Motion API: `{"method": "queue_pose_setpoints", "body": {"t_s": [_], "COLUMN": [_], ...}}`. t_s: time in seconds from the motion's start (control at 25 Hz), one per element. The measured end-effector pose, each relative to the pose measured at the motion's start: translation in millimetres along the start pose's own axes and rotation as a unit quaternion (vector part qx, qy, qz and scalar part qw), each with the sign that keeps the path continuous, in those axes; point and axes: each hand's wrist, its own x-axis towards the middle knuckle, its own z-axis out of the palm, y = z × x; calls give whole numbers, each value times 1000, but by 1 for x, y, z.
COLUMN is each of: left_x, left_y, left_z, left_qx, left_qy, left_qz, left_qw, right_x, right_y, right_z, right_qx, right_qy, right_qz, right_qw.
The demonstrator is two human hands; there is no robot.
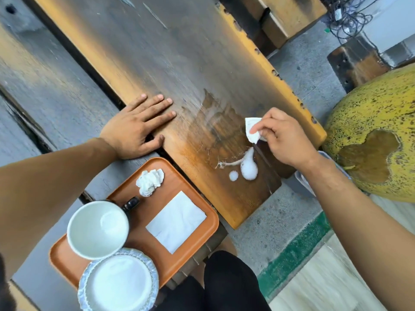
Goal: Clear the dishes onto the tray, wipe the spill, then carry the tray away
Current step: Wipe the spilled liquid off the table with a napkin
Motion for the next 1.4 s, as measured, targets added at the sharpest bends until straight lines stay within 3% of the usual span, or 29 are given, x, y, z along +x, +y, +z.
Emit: {"method": "queue_pose_setpoints", "body": {"t_s": [0.16,0.36,0.48,0.6,0.76,0.88,0.96,1.04,1.12,1.2,1.28,1.4], "left_x": [0,2,2,1,1,2,1,0,1,1,1,1], "left_y": [1,2,2,3,2,2,2,1,1,1,1,1], "left_z": [-1,-1,-1,-1,-1,0,0,0,-1,-1,0,1], "left_qx": [-6,-2,4,5,6,7,11,15,14,16,17,19], "left_qy": [12,8,13,11,10,8,9,11,9,7,8,12], "left_qz": [-8,-9,-7,-10,-8,-8,-10,-8,-6,-9,-10,-10], "left_qw": [1000,1000,1000,1000,1000,1000,1000,1000,1000,1000,1000,1000], "right_x": [-43,-94,-75,-24,5,-25,-41,-40,-30,-21,-21,-29], "right_y": [-11,-39,-38,-38,-51,-46,-40,-34,-26,-15,-7,-7], "right_z": [35,59,43,38,55,51,40,25,4,-15,-22,-12], "right_qx": [41,107,136,110,44,-2,-29,-10,46,123,203,272], "right_qy": [-18,-94,-36,16,-126,-277,-368,-396,-341,-232,-144,-107], "right_qz": [96,85,128,113,-14,-133,-160,-124,-48,27,85,125], "right_qw": [994,986,982,987,991,952,916,910,938,965,965,948]}}
